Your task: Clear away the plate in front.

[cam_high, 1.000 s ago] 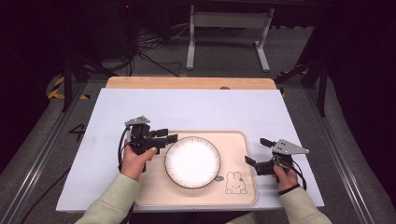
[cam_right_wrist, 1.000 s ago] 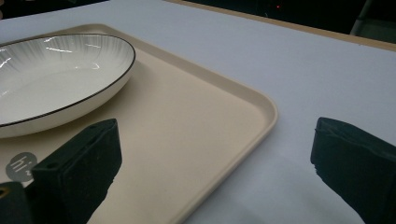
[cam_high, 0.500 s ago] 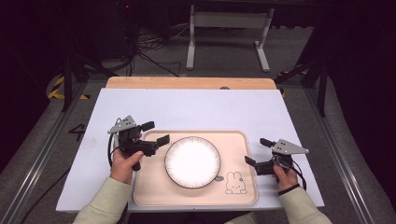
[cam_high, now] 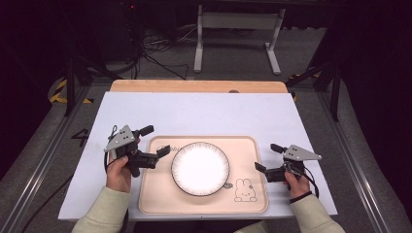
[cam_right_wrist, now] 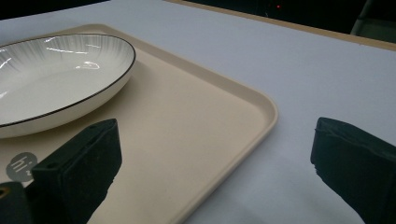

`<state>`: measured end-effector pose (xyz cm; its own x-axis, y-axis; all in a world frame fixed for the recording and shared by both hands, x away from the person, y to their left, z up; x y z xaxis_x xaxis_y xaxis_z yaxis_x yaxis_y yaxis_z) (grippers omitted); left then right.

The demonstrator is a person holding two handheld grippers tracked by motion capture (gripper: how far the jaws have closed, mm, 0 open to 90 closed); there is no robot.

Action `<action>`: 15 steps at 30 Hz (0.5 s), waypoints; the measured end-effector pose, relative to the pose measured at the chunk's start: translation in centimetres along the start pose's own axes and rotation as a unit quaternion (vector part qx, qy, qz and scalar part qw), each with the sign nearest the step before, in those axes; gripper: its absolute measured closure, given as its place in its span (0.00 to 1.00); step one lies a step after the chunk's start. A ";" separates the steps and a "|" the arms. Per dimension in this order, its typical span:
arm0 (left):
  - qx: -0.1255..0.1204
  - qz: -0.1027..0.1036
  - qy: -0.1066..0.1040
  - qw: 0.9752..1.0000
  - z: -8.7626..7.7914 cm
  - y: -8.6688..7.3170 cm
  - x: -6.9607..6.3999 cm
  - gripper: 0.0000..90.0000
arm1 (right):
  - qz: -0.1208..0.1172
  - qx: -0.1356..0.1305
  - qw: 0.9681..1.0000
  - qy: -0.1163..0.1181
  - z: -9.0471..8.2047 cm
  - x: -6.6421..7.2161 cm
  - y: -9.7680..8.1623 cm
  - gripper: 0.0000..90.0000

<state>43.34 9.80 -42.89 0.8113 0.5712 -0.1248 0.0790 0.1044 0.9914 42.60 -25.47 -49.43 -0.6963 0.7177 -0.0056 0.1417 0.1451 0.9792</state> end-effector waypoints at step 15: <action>-0.007 0.027 0.001 1.000 -2.9 -0.7 0.9 0.00 | 0.000 -0.001 1.000 0.000 0.0 0.0 0.0 0.03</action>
<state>42.35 12.58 -43.76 0.8133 0.5775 -0.0716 0.0271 0.0853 0.9960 42.56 -25.49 -49.40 -0.6958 0.7182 -0.0054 0.1405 0.1434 0.9796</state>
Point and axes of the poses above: each handheld gripper's, and its own axes: z roughly forward along the jaws, y roughly out of its top, x roughly to its left, the point moved 10 cm from there along z, roughly forward along the jaws, and after that the axes turned 11 degrees about -x, right-handed, at the moved point
